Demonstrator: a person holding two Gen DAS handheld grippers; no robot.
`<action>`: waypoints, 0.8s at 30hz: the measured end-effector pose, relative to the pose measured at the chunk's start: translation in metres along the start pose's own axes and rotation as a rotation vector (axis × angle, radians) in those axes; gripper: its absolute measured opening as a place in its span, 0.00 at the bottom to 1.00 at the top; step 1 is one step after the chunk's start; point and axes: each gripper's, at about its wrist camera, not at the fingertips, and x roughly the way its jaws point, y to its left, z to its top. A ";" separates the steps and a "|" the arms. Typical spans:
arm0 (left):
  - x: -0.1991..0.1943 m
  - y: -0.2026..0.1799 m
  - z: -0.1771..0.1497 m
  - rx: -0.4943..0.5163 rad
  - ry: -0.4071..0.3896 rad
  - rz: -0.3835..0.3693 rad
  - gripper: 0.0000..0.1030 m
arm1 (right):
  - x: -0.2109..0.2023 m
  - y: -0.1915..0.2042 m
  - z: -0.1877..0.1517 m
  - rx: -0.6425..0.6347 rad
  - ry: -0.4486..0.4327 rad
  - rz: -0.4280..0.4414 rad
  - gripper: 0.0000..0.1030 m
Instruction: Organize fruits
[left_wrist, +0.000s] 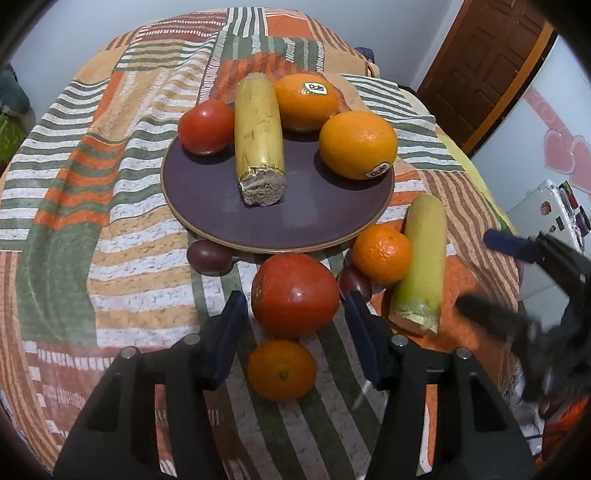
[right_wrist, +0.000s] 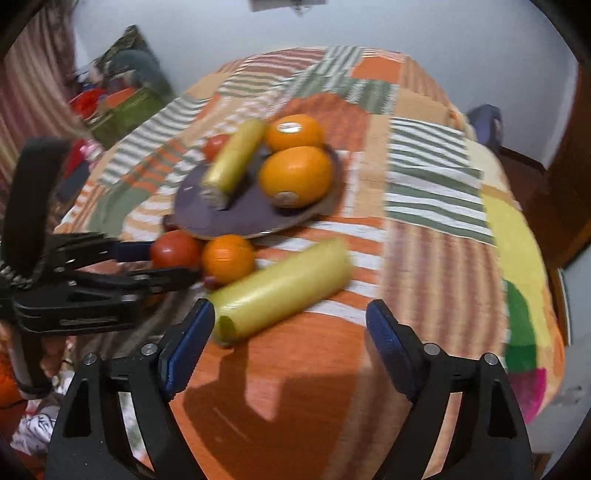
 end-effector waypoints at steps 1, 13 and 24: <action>0.002 0.000 0.000 -0.003 -0.002 0.001 0.54 | 0.005 0.004 0.001 -0.007 0.008 0.014 0.81; 0.005 0.004 -0.001 -0.020 -0.014 -0.029 0.45 | 0.030 -0.008 -0.003 0.033 0.071 0.009 0.82; -0.017 0.011 -0.002 -0.036 -0.062 -0.040 0.45 | 0.011 -0.051 -0.012 0.120 0.064 -0.094 0.81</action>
